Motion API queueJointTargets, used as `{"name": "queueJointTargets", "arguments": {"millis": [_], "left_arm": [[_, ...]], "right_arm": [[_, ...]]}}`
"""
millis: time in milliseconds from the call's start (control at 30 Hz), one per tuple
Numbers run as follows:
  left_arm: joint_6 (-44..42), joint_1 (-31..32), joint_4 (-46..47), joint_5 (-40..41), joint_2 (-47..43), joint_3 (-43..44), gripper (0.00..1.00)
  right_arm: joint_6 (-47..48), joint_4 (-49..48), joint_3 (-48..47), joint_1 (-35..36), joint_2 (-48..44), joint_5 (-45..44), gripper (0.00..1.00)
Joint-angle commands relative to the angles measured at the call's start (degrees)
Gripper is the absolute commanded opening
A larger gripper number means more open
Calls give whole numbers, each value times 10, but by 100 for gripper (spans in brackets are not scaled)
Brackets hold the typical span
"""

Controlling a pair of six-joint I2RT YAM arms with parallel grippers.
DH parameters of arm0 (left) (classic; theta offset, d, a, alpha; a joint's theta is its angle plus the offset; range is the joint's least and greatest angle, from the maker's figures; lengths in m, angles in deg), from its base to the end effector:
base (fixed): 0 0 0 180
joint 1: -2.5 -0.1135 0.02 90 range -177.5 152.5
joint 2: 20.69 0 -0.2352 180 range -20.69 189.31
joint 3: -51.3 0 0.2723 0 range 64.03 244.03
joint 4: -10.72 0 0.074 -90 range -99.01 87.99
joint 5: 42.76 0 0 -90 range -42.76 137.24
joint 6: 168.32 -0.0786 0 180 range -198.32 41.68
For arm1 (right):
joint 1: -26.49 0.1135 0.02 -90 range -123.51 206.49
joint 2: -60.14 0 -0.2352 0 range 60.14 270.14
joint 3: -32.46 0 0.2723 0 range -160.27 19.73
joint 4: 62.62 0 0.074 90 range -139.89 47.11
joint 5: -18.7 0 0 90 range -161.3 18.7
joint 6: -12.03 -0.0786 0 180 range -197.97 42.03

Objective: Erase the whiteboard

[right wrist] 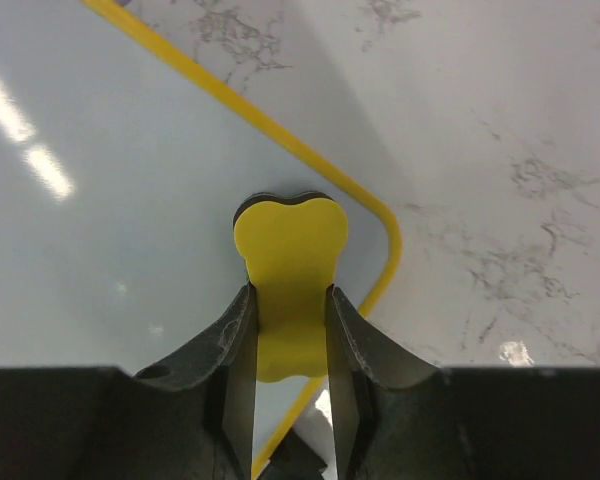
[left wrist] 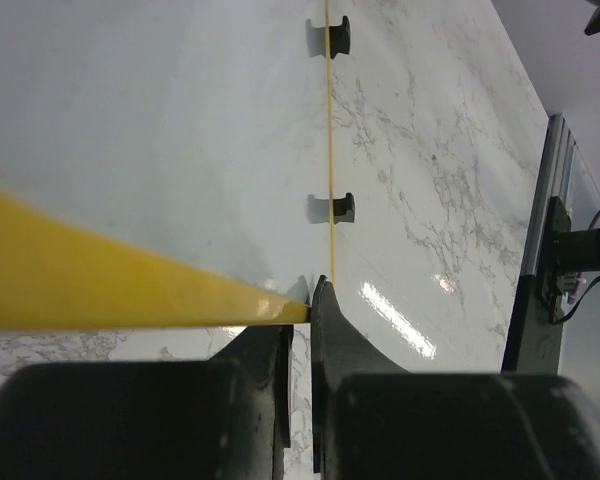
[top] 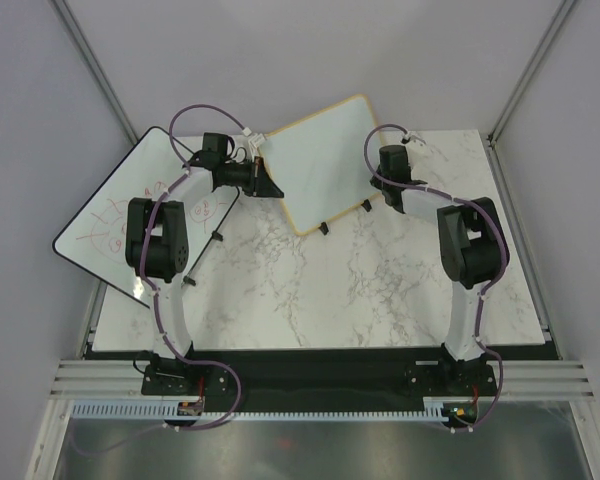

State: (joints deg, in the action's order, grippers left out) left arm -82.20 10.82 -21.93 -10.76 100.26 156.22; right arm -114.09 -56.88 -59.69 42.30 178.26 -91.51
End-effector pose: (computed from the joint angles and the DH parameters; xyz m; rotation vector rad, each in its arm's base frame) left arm 0.4643 -0.1353 0.1532 0.6855 2.1216 -1.2407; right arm 0.4898 0.1105 0.1240 0.5705 2.0120 0.1746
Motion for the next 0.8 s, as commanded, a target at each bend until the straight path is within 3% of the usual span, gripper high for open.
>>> {"name": "queueJointTargets", "arguments": {"millis": [0,233,633,767], "left_arm": [[-91,13,27,25,-23,0,2],[-92,14,26,27,-26,-2,2],[-99,14,26,32,-33,-10,2],[-104,14,23,32,-34,-11,2]], "right_arm": [[-4,34,34,4,29,15,0],[36,59,-67,20,27,-11,0],[104,132,-419,55,156,-19,0],[107,136,-394,53,159,-49,0]]}}
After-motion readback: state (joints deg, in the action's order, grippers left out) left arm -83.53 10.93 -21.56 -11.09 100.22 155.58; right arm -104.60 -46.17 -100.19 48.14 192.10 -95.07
